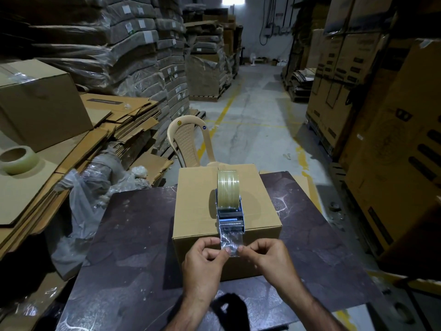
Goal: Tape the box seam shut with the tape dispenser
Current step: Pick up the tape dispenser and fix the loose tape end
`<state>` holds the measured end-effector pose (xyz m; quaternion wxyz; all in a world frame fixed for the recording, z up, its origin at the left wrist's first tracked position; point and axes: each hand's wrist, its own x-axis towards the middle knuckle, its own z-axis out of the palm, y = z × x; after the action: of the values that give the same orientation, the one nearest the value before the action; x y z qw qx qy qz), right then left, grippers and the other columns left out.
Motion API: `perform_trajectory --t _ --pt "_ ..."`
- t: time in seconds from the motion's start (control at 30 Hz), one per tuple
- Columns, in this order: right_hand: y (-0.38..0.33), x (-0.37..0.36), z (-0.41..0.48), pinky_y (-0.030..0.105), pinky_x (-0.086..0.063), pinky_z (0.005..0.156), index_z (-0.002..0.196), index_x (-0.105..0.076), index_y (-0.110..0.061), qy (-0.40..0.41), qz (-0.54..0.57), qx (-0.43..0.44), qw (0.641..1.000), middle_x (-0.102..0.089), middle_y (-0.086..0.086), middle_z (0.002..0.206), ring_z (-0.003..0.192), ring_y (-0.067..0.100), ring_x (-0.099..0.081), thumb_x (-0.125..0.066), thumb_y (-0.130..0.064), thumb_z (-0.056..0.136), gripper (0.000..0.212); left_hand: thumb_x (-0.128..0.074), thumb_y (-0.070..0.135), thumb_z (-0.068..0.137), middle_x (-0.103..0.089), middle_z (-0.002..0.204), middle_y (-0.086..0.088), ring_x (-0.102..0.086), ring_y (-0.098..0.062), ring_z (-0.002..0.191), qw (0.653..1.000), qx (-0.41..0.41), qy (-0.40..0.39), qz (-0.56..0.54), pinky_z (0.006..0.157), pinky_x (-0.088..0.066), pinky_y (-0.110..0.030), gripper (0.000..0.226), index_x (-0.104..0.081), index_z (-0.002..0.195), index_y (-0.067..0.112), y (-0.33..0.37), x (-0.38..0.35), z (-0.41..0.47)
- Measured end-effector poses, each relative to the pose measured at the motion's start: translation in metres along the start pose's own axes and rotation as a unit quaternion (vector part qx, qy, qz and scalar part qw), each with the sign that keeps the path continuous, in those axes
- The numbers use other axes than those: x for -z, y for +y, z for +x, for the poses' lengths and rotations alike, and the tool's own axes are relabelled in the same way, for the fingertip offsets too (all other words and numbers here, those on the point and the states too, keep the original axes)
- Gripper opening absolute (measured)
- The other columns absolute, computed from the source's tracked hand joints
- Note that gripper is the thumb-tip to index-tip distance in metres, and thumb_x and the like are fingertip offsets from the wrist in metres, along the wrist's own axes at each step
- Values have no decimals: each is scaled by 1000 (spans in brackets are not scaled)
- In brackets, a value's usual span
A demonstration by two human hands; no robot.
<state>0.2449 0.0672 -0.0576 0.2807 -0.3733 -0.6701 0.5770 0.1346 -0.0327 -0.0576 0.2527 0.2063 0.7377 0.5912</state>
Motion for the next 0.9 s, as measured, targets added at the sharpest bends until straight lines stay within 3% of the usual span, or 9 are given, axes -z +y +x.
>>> perform_trajectory --t 0.37,0.57,0.73,0.9 --pt "-4 2 -1 20 -44 56 64 -71 -8 30 18 -47 998 -68 1 59 56 4 -58 -80 -23 73 21 -76 21 79 -73 65 7 -65 -4 65 1000 14 12 5 70 -56 -35 17 -65 91 26 -3 -2 1" --pt "-6 4 -6 16 -43 52 81 -71 -8 24 48 -67 996 -71 7 72 60 5 -58 -75 -31 78 24 -75 23 80 -73 66 7 -66 -5 69 1000 13 12 11 70 -56 -35 13 -66 89 26 -4 -4 0" --pt "-8 -6 -5 19 -41 49 100 -65 -7 2 126 -156 980 -71 3 75 60 4 -60 -78 -20 76 30 -75 20 80 -74 67 7 -64 3 61 1000 13 5 3 65 -53 -30 12 -67 87 24 -4 -4 0" --pt "-11 -13 -2 20 -41 47 103 -60 -5 19 151 -161 975 -75 3 76 58 3 -62 -78 -13 75 34 -75 19 80 -74 66 4 -64 4 59 1000 9 1 3 64 -52 -29 12 -67 88 22 -4 -3 0"
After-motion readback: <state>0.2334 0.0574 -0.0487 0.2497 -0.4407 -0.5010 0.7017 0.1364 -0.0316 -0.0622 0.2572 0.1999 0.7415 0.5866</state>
